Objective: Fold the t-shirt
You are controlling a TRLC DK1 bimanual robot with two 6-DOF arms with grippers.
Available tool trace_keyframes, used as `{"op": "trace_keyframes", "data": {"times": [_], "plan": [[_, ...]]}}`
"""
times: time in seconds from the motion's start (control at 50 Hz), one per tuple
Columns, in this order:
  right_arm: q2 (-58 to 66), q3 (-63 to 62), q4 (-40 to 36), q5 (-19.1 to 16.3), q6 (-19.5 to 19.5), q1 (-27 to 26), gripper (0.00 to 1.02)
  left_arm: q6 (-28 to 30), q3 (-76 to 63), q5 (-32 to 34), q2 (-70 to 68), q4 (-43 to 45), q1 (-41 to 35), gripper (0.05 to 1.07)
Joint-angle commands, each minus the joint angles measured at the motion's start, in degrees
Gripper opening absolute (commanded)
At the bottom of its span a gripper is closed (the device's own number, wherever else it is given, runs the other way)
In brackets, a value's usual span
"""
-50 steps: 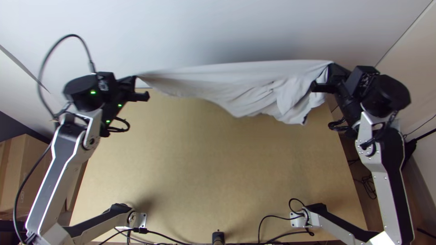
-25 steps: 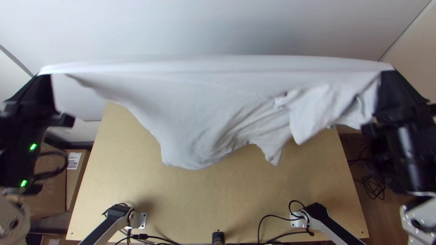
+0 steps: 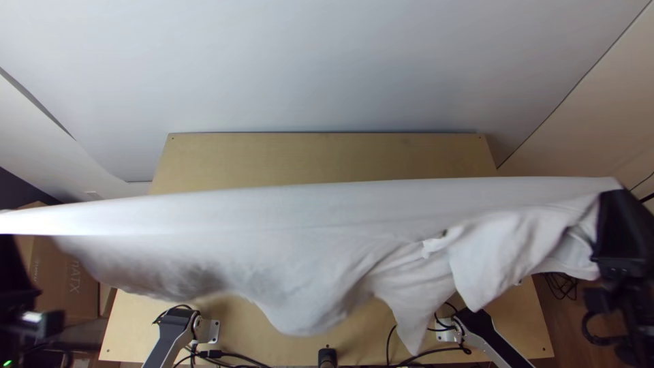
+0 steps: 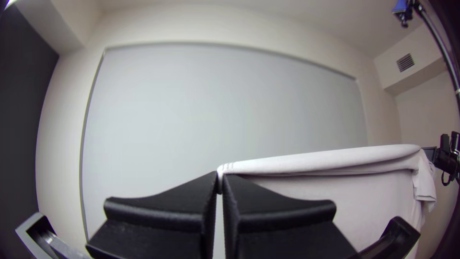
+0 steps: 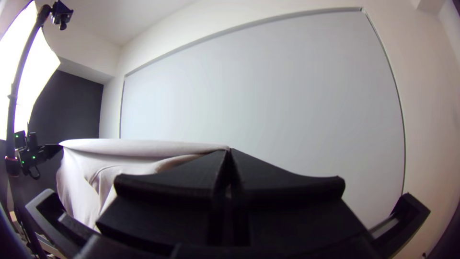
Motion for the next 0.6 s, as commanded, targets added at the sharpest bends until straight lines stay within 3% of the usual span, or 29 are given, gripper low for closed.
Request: {"op": "trace_keyframes", "data": {"times": [0.0, 0.1, 0.24, 0.4, 0.48, 0.58], "plan": [[-1.6, -6.2, 0.8, 4.3, 4.3, 1.9, 0.02, -4.2, -8.9, -4.4, -1.3, -2.7, -0.3, 0.08], [-1.9, -15.9, 1.5, 4.3, 8.5, 5.6, 0.02, -6.0, -21.2, -3.2, -3.2, -1.5, -2.2, 0.08], [-0.9, -31.9, 5.4, 3.2, 14.0, 6.2, 0.02, -7.2, -37.9, -1.4, -3.4, 2.8, -2.9, 0.08], [4.4, -46.4, 16.8, 0.4, 16.0, 5.3, 0.02, -7.1, -53.7, 1.3, 1.2, 16.1, -2.1, 0.08], [10.2, -49.5, 22.2, -2.6, 17.4, 2.6, 0.02, -7.1, -57.5, 2.7, 7.0, 22.9, -1.5, 0.08], [20.0, -49.3, 28.2, -3.1, 19.0, 0.8, 0.02, -7.4, -58.1, 4.5, 16.4, 29.4, 0.4, 0.08]]}}
